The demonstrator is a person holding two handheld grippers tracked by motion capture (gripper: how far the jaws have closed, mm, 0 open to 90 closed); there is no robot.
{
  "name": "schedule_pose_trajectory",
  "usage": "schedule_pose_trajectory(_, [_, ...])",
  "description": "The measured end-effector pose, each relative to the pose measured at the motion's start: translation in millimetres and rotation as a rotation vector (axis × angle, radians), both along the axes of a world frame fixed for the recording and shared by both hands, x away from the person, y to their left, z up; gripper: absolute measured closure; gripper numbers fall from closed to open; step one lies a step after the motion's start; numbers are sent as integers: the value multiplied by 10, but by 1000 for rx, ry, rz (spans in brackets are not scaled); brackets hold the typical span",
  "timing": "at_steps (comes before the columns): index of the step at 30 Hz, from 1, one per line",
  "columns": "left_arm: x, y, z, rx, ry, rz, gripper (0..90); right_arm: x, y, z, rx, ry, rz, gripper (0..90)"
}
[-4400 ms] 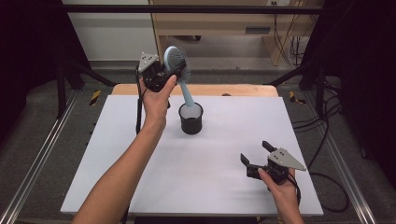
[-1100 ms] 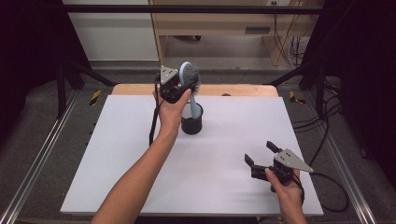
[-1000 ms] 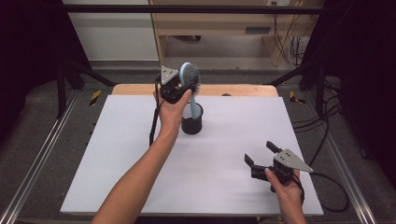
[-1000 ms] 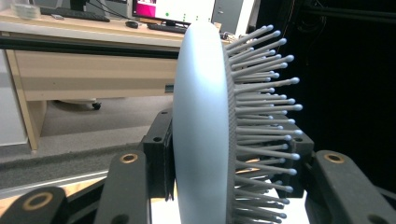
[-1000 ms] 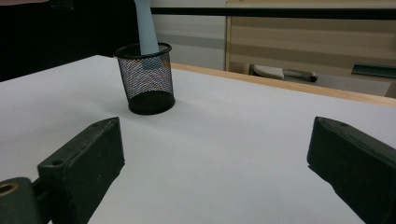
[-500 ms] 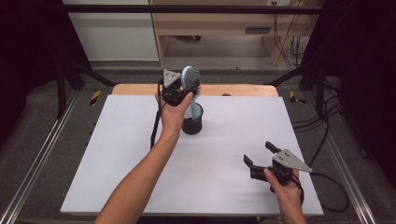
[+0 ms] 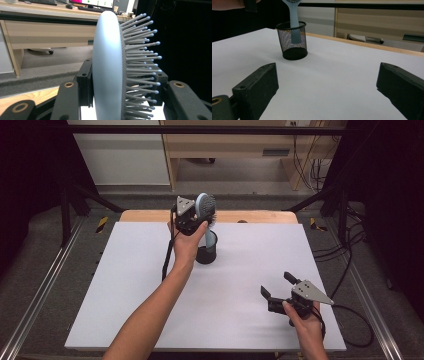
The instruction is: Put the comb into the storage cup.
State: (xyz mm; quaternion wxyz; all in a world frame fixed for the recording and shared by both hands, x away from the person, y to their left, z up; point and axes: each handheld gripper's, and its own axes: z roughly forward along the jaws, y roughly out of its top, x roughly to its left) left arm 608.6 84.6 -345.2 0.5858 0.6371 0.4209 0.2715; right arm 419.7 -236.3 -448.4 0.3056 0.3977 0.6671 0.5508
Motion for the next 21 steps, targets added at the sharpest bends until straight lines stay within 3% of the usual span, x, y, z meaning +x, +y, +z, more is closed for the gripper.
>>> schedule_pose_trajectory(21, [9, 5, -112, 0, 18, -1, 499, 4, 10, -7, 0, 4, 3, 41])
